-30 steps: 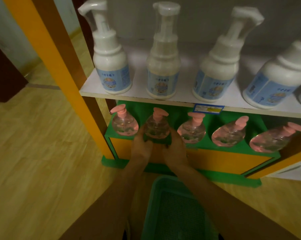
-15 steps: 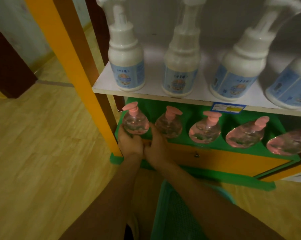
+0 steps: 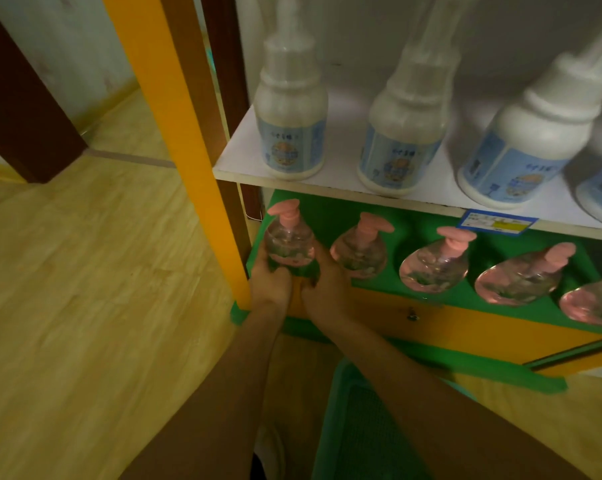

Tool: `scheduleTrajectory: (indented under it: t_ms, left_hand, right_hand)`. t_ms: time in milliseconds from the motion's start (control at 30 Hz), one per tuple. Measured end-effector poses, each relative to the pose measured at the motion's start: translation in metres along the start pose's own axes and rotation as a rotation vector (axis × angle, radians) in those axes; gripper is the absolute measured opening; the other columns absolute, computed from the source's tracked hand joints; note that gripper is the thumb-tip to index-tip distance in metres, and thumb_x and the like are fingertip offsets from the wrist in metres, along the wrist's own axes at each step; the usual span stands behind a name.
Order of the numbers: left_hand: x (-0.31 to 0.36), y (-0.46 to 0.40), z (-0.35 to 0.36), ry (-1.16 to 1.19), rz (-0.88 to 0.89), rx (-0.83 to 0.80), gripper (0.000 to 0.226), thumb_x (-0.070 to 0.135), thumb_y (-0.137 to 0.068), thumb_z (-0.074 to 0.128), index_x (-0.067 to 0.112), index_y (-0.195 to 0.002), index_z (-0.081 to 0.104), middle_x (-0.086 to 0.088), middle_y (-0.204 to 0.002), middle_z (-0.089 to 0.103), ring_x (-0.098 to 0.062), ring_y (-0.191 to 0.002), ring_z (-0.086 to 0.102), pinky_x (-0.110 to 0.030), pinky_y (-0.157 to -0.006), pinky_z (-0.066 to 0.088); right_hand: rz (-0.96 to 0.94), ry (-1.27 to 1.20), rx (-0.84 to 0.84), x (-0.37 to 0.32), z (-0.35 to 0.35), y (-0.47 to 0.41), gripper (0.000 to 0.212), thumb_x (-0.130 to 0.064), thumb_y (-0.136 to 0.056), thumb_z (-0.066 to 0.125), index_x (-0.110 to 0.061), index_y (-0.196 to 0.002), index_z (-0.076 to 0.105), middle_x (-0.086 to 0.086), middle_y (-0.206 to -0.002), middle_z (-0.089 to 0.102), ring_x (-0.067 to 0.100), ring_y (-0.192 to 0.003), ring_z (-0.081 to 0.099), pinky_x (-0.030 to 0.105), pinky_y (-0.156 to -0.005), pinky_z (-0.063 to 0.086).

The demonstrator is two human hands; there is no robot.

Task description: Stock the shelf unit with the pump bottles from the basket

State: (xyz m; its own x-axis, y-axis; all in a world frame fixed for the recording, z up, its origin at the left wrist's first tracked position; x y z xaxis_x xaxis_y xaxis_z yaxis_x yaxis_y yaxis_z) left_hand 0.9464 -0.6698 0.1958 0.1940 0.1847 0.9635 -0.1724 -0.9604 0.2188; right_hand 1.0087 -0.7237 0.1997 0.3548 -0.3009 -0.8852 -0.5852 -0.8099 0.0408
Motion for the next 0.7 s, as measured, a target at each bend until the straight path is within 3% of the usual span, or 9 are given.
scheduleTrajectory:
  t_ms: [433,600,700]
  left_hand:
    - [-0.004,0.003,0.001,-0.045,0.012,0.065,0.056,-0.001,-0.091,0.044,0.019,-0.142,0.036,-0.005,-0.14,0.049,-0.022,-0.125,0.047,-0.044,-0.106,0.042]
    - [-0.002,0.017,0.003,-0.089,-0.034,0.193,0.051,-0.006,-0.087,0.041,0.013,-0.133,0.045,-0.01,-0.129,0.057,-0.029,-0.101,0.06,-0.039,-0.079,0.053]
    - [0.005,0.029,0.005,-0.103,-0.068,0.217,0.039,-0.004,-0.086,0.044,0.009,-0.122,0.052,-0.013,-0.122,0.059,-0.032,-0.104,0.058,-0.046,-0.09,0.05]
  right_hand:
    - [0.008,-0.014,-0.073,-0.002,-0.003,0.002,0.074,0.008,-0.085,0.052,-0.02,-0.149,0.026,0.006,-0.146,0.042,0.024,-0.132,0.042,0.042,-0.108,0.04]
    - [-0.006,-0.002,-0.054,-0.004,-0.016,0.012,0.065,0.005,-0.087,0.05,-0.017,-0.145,0.034,0.005,-0.143,0.045,0.022,-0.13,0.044,0.036,-0.11,0.038]
    - [-0.006,0.003,-0.021,-0.006,-0.035,0.023,0.059,0.004,-0.086,0.051,-0.016,-0.14,0.041,0.006,-0.141,0.048,0.022,-0.128,0.045,0.029,-0.106,0.035]
Point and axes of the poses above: each hand's wrist, its own y-axis away from the middle knuckle, its own z-axis out of the palm, x = y × z, the point moved 1 cm from there along -y, towards the middle knuckle
